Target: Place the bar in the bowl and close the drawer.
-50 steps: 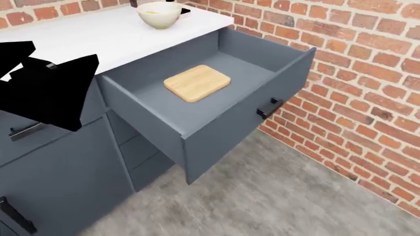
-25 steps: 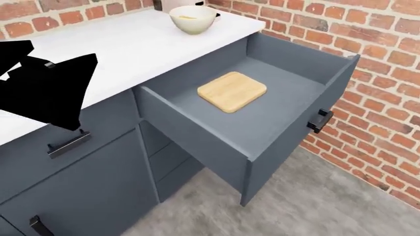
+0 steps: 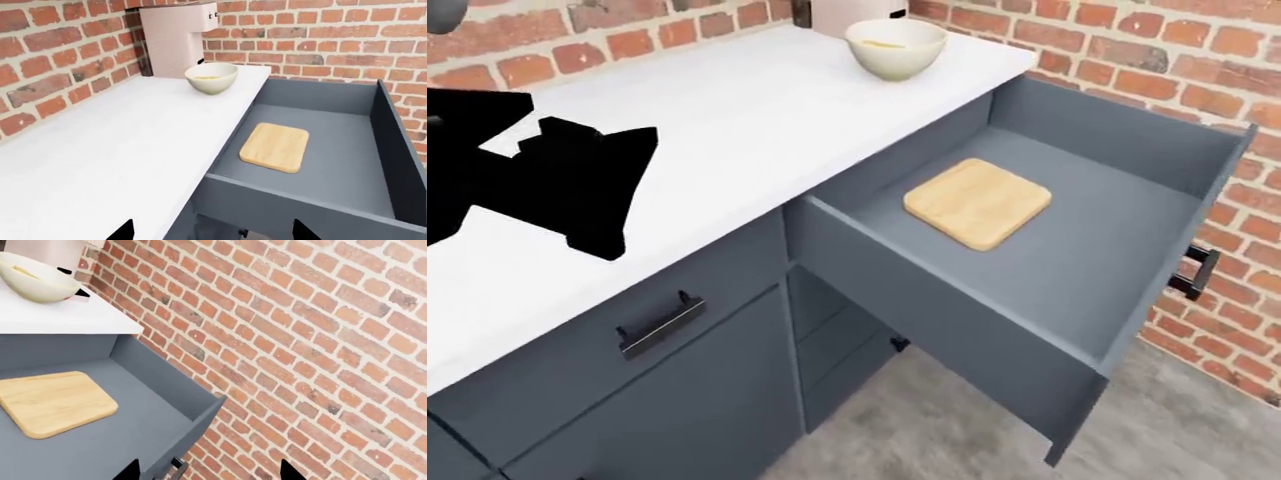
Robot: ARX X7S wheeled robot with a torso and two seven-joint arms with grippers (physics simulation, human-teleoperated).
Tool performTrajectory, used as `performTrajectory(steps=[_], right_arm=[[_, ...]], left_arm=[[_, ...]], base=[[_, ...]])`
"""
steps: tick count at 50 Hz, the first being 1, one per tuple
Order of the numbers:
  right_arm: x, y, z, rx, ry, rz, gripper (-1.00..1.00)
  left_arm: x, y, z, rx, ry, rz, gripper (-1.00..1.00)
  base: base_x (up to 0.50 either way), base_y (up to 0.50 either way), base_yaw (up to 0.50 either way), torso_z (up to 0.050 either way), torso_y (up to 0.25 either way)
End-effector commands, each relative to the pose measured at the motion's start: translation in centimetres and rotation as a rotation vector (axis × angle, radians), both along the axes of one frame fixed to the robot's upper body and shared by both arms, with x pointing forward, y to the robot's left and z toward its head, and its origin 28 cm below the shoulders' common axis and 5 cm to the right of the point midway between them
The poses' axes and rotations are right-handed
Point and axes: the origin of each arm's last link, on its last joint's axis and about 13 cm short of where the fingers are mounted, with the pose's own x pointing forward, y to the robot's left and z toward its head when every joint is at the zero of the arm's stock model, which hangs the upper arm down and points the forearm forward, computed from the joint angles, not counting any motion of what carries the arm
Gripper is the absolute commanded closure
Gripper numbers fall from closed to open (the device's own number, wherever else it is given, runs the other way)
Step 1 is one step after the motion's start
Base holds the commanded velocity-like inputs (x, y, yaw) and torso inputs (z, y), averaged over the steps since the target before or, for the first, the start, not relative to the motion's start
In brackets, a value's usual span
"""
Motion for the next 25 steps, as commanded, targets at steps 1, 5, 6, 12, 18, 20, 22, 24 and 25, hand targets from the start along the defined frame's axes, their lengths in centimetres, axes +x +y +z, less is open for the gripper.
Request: performTrajectory(steps=[1,5,6,12,18,20,22,24,25], right_arm=[[0.07,-0.05,-0.01,-0.004,0.012,0.000,-1.00],[0.15,-0.08,-0.10,0.005,0.017,0.002,-1.00],[0.18,-0.07,-0.12,0.007,0.017,-0.001,-1.00],[0.41,-0.27,0.04,0.043,0.000,-0.021,-1.00],[0.48,-0.40,-0.21,0.051,0.020,-0.012,-1.00],[0.47,-0.43,-0.23,0.051,0.023,-0.007,-1.00],[0.48,-0.45,-0.25,0.051,0.027,-0.005,-1.00],[0.49,-0.45,-0.27,0.050,0.029,-0.004,-1.00],[0.48,-0.44,-0.28,0.049,0.030,-0.004,-1.00]], left_arm=[[0.98,-0.74,0.16,0.074,0.055,-0.002,-1.00],[0.99,-0.81,0.15,0.080,0.057,-0.004,-1.00],[0.98,-0.80,0.14,0.080,0.057,-0.004,-1.00],[0.89,-0.74,0.22,0.072,0.055,-0.005,-1.00],[0.91,-0.76,0.18,0.069,0.053,-0.007,-1.00],[0.93,-0.77,0.17,0.070,0.053,-0.007,-1.00],[0.94,-0.78,0.17,0.070,0.052,-0.006,-1.00],[0.94,-0.77,0.17,0.071,0.051,-0.006,-1.00],[0.94,-0.76,0.17,0.071,0.051,-0.005,-1.00]], base=[[0.50,0.20,0.00,0.000,0.000],[0.50,0.20,0.00,0.000,0.000],[0.21,0.02,0.00,0.000,0.010],[0.00,0.00,0.00,0.000,0.000],[0.08,-0.08,0.00,0.000,0.000],[0.33,-0.38,0.00,0.000,0.000],[0.33,-0.38,0.00,0.000,0.000],[0.33,-0.37,0.00,0.000,0.000],[0.33,-0.37,0.00,0.000,0.000]])
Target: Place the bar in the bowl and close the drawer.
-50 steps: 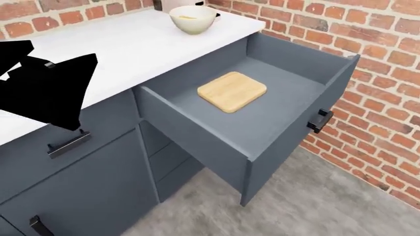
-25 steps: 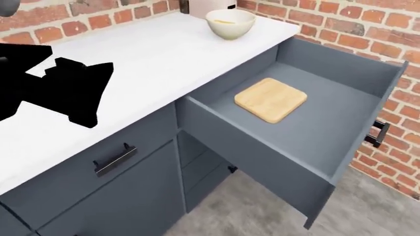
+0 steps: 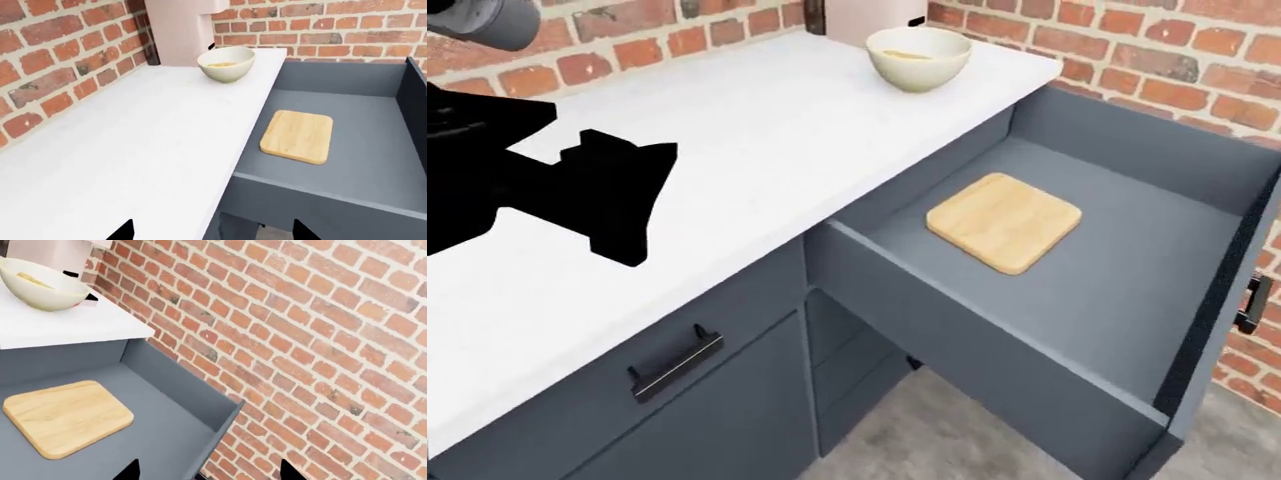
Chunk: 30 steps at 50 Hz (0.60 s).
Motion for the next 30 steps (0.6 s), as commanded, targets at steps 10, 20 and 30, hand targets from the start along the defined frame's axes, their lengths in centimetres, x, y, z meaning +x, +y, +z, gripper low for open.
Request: performTrajectory(steps=[10,20,30], right_arm=[[0.0,-0.3,-0.1,0.004,0.022,0.010,-1.00],[-0.3,-1.5,2.1,-0.022,-0.002,-0.027,-1.00],[-0.9,-3.4,4.4,-0.026,-0.001,-0.061,-1.00]], left_arm=[[0.0,0.0,0.0,0.006,-0.001,0.004,-1.00],[0.1,0.1,-0.2,0.002,0.006,0.006,-1.00],[0.1,0.1,-0.2,-0.002,0.007,0.011,-1.00]], base=[[0.33,-0.37,0.00,0.000,0.001],[0.17,-0.18,0.00,0.000,0.002],[0.00,0.00,0.00,0.000,0.000]])
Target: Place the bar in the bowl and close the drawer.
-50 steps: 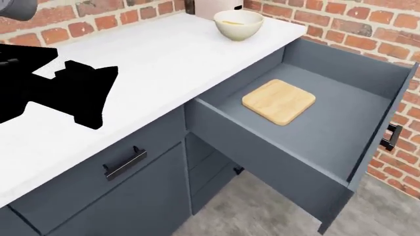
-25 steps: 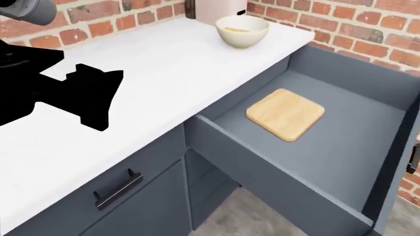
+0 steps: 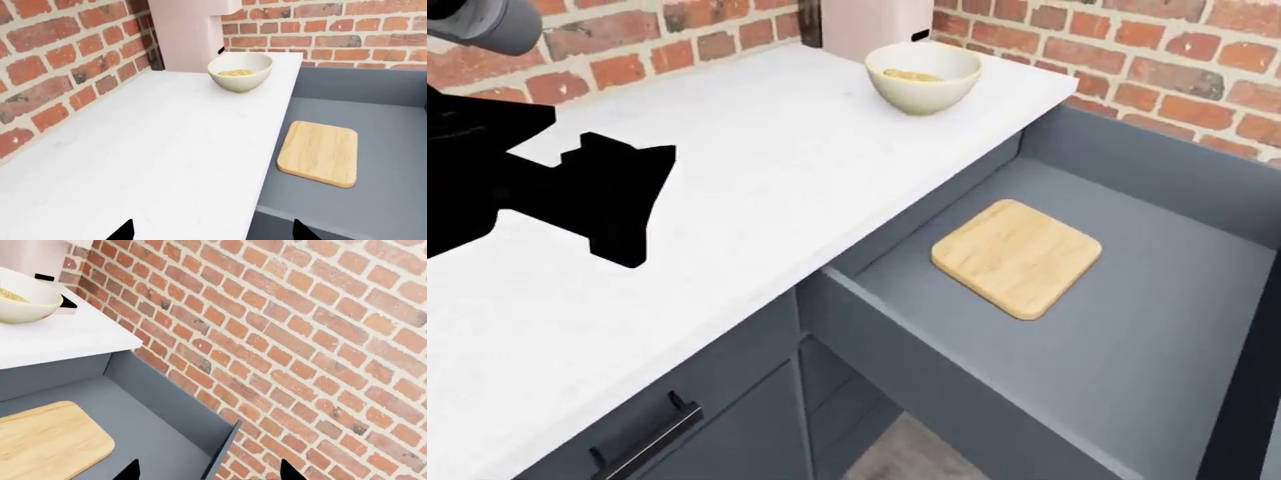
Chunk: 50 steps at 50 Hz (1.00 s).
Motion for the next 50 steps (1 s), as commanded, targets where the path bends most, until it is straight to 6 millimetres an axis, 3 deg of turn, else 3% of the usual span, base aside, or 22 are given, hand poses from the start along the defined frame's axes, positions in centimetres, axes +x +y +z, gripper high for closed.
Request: performTrajectory(steps=[1,8,29,50], right_arm=[[-0.6,-1.5,2.1,-0.004,-0.003,-0.038,-1.00],[-0.6,-1.8,2.3,-0.005,0.013,-0.034,-1.00],[-1.1,-2.3,2.2,-0.010,0.046,0.023,-1.00],[-0.5,-1.5,0.3,0.009,0.073,0.072,-1.00]], left_arm=[[0.0,0.1,-0.1,-0.003,0.002,0.005,-1.00],[0.1,0.1,0.0,-0.006,-0.001,0.007,-1.00],[0.1,0.2,-0.2,-0.006,0.000,0.009,-1.00],[0.1,0.1,0.0,-0.005,-0.012,0.002,-1.00]], base=[[0.00,0.00,0.00,0.000,0.000],[-0.02,0.02,-0.08,0.000,0.000],[-0.12,0.15,-0.50,0.000,0.000],[-0.09,0.15,-0.50,0.000,0.000]])
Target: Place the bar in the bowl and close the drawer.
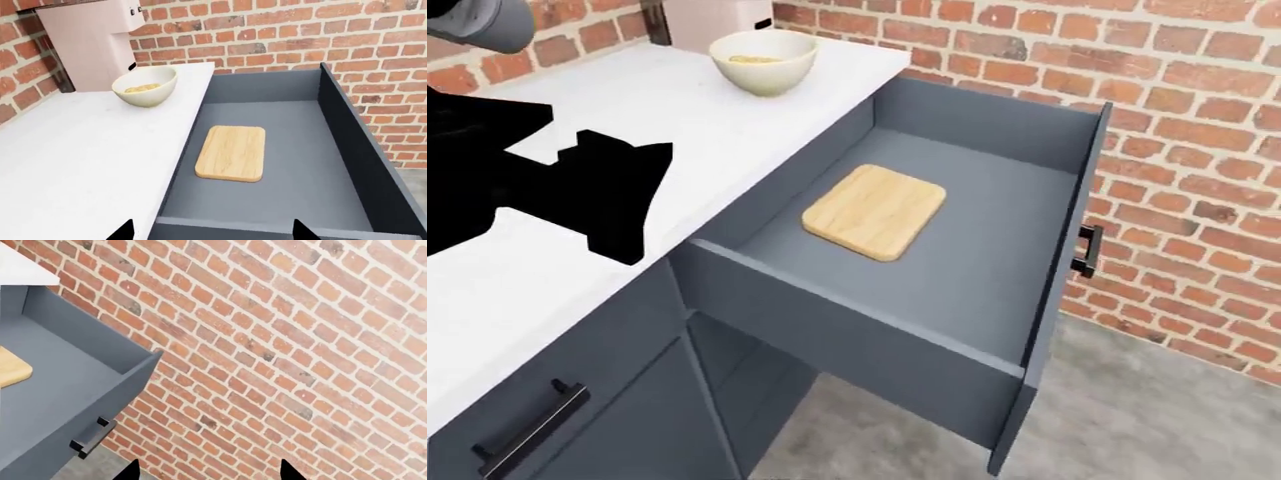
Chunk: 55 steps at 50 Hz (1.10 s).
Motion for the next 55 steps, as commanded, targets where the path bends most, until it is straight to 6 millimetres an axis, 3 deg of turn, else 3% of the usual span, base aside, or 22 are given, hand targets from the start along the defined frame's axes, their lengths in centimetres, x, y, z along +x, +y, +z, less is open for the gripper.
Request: performTrajectory(steps=[1,7,27,40,55], right_arm=[[0.3,0.5,-1.3,0.018,0.018,0.038,-1.00],[0.4,1.0,-2.5,0.036,0.027,0.064,-1.00],[1.0,1.1,-3.6,0.107,0.038,0.119,-1.00],[1.1,1.1,-3.5,0.124,0.018,0.118,-1.00],[1.0,1.1,-3.3,0.108,0.019,0.107,-1.00]], left_arm=[[-0.1,0.0,0.1,0.002,-0.007,-0.003,-1.00],[-0.1,0.0,0.1,0.003,-0.009,-0.001,-1.00],[0.0,0.0,-0.1,0.004,-0.005,0.001,-1.00],[0.0,0.0,-0.1,0.003,-0.005,0.001,-1.00],[-0.1,-0.1,0.2,0.013,-0.010,0.000,-1.00]], base=[[-0.08,0.14,-0.50,0.000,0.000],[-0.08,0.15,-0.50,0.000,0.000],[-0.01,0.03,-0.50,0.000,0.000],[-0.08,-0.04,0.00,0.000,0.000],[0.20,-0.45,0.00,0.000,0.000]])
